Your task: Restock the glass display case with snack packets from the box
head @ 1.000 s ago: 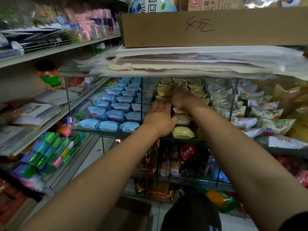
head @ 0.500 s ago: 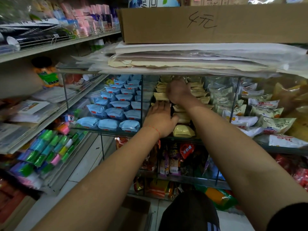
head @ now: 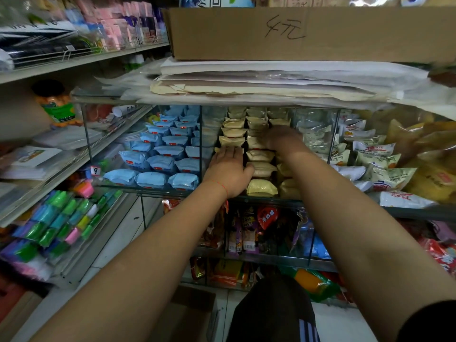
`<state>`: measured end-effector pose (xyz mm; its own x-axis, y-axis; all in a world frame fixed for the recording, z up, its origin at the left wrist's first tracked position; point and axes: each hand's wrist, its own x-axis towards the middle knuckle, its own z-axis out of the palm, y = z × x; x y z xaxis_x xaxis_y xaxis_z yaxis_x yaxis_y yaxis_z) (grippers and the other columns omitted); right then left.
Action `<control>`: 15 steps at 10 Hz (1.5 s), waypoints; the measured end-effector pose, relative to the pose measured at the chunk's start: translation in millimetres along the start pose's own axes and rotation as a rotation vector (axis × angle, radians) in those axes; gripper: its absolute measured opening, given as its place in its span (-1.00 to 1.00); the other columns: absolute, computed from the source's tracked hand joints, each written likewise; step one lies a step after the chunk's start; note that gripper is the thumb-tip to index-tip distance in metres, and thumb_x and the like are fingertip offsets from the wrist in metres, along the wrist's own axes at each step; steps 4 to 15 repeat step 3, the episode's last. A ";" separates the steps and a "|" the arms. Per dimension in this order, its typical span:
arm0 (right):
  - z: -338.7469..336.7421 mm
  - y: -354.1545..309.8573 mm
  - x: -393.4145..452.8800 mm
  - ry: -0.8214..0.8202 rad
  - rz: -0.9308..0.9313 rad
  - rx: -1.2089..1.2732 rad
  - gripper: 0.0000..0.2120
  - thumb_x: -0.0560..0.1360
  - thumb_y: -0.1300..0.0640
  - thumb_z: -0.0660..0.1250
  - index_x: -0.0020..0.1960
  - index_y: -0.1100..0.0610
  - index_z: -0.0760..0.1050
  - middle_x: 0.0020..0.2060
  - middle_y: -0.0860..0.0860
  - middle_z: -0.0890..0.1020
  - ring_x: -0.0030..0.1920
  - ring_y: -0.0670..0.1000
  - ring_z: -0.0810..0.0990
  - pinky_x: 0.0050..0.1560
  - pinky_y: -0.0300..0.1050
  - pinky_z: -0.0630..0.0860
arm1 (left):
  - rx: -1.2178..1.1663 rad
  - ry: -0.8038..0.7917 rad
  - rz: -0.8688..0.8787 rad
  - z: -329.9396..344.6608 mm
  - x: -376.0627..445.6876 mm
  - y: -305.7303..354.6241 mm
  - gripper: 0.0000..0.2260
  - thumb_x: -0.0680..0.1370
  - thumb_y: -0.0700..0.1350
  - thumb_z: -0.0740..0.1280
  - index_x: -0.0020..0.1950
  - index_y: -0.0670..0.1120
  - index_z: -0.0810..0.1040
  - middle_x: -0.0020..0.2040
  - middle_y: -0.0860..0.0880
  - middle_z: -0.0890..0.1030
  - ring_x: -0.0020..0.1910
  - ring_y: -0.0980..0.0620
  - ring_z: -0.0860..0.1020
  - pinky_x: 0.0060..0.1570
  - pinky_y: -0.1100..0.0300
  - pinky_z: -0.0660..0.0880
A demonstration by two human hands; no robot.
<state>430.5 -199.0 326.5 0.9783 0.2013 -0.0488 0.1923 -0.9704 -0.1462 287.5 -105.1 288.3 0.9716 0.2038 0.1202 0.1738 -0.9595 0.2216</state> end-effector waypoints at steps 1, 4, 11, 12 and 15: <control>2.3 0.5 2.3 0.016 0.018 0.032 -0.39 0.61 -0.19 -0.10 0.53 0.12 0.20 0.50 0.13 0.24 0.51 0.17 0.15 0.48 0.21 0.02 | 0.006 -0.001 0.010 0.8 0.5 -0.3 -0.41 0.63 0.16 0.00 0.58 -0.12 0.04 0.58 -0.13 0.07 0.56 -0.09 -0.01 0.52 0.02 -0.02; 2.1 1.5 -3.5 0.122 -0.048 0.106 -0.36 0.62 -0.20 -0.16 0.57 0.16 0.02 0.54 0.15 0.12 0.54 0.16 0.05 0.50 0.19 -0.07 | -0.058 0.070 0.078 -0.9 0.2 0.8 -0.46 0.64 0.07 0.07 0.56 -0.15 0.12 0.56 -0.16 0.13 0.55 -0.11 0.03 0.51 0.03 0.00; 2.1 1.5 -3.5 0.122 -0.048 0.106 -0.36 0.62 -0.20 -0.16 0.57 0.16 0.02 0.54 0.15 0.12 0.54 0.16 0.05 0.50 0.19 -0.07 | -0.058 0.070 0.078 -0.9 0.2 0.8 -0.46 0.64 0.07 0.07 0.56 -0.15 0.12 0.56 -0.16 0.13 0.55 -0.11 0.03 0.51 0.03 0.00; 2.1 1.5 -3.5 0.122 -0.048 0.106 -0.36 0.62 -0.20 -0.16 0.57 0.16 0.02 0.54 0.15 0.12 0.54 0.16 0.05 0.50 0.19 -0.07 | -0.058 0.070 0.078 -0.9 0.2 0.8 -0.46 0.64 0.07 0.07 0.56 -0.15 0.12 0.56 -0.16 0.13 0.55 -0.11 0.03 0.51 0.03 0.00; 2.1 1.5 -3.5 0.122 -0.048 0.106 -0.36 0.62 -0.20 -0.16 0.57 0.16 0.02 0.54 0.15 0.12 0.54 0.16 0.05 0.50 0.19 -0.07 | -0.058 0.070 0.078 -0.9 0.2 0.8 -0.46 0.64 0.07 0.07 0.56 -0.15 0.12 0.56 -0.16 0.13 0.55 -0.11 0.03 0.51 0.03 0.00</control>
